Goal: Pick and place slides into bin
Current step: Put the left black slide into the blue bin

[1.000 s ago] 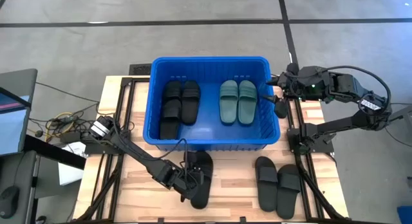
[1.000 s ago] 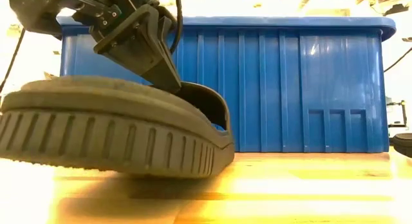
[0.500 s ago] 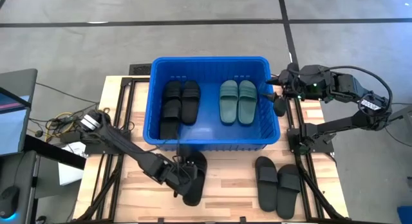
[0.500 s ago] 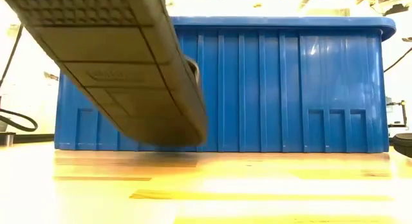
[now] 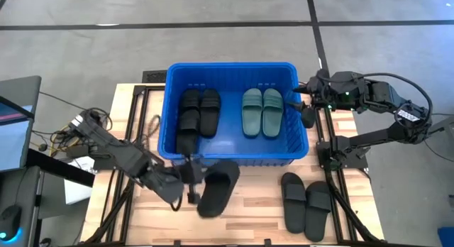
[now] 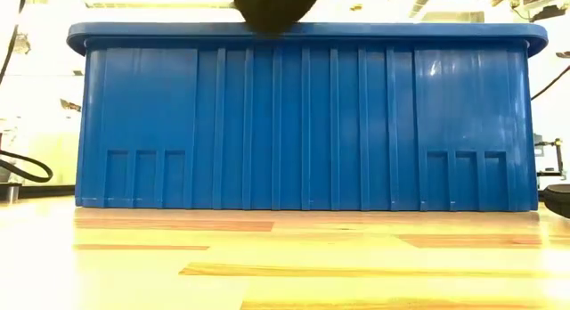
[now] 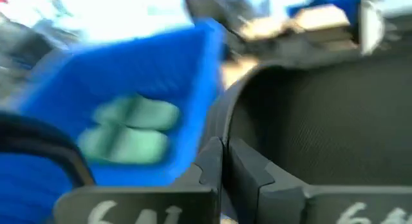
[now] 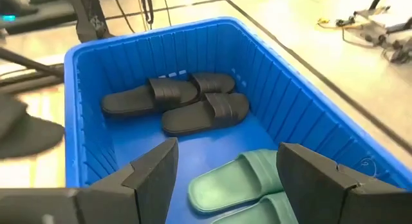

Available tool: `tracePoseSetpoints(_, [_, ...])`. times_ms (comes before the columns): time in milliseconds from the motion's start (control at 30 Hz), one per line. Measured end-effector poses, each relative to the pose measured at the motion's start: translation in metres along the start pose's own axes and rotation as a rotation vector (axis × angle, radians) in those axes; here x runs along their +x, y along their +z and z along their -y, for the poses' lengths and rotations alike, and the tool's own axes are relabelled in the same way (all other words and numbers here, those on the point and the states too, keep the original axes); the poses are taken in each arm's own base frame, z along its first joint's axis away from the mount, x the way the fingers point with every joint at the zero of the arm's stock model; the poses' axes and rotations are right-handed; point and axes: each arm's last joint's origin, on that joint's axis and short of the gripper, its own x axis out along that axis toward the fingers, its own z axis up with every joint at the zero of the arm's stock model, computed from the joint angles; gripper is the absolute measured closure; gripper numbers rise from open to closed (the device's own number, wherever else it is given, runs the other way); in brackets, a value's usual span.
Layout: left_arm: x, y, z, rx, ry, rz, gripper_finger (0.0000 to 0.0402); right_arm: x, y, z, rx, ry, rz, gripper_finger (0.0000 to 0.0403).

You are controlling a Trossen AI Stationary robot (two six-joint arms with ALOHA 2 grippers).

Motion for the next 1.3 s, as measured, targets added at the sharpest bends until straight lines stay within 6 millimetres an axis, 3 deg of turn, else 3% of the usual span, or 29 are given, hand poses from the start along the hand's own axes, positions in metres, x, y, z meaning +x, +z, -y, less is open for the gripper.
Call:
tracePoseSetpoints(233, [-0.02,0.041,-0.048,0.064,0.367,0.072,0.0401,0.0,0.002,-0.001,-0.114,0.02,0.017,0.0154])
tracePoseSetpoints(433, [-0.006,0.054,-0.09,0.097,0.535,0.026,0.0401,0.0,0.001,-0.002,-0.217,0.058,0.016,0.0154])
tracePoseSetpoints(567, [0.01,0.053,-0.113,0.126,0.526,-0.032,0.0401,0.0,0.001,-0.002,-0.237,0.071,0.016,0.0154])
tracePoseSetpoints(767, [0.03,0.037,-0.142,0.22,0.5,-0.187,0.0401,0.0,0.001,-0.002,-0.221,0.071,0.016,0.0154])
tracePoseSetpoints(967, [0.055,0.01,-0.159,0.308,0.455,-0.333,0.0401,0.0,0.001,-0.002,-0.154,0.072,0.013,0.0154])
tracePoseSetpoints(1300, [0.097,-0.047,-0.164,0.366,0.299,-0.443,0.0401,0.0,0.001,-0.001,-0.112,0.045,0.014,0.0154])
